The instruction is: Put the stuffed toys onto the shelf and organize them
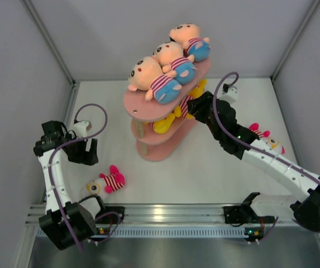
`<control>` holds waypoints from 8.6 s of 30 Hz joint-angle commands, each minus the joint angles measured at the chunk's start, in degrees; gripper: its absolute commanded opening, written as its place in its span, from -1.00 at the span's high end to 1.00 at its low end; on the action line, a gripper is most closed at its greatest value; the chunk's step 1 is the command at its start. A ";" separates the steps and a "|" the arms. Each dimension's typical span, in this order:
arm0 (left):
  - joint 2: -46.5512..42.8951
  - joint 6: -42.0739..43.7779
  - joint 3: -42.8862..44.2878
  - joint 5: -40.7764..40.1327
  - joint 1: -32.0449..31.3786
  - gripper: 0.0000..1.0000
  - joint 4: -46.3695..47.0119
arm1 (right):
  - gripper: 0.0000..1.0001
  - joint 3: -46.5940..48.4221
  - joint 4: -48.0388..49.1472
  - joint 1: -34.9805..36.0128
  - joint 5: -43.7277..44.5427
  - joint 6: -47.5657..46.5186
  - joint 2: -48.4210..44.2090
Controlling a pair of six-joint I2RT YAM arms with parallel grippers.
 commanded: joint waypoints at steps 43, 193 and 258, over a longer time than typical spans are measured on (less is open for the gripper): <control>-0.44 0.21 2.36 5.70 0.10 -0.77 1.03 | -0.43 -3.13 -1.10 -4.89 -6.53 -6.14 -9.97; 4.75 -7.96 3.08 -5.54 -12.91 -0.72 12.28 | -0.49 -1.82 -20.41 -36.53 8.46 -27.77 25.00; 0.53 -7.43 3.52 -7.82 -13.00 -0.73 10.26 | 1.00 -17.73 0.24 13.66 -39.34 -133.94 6.18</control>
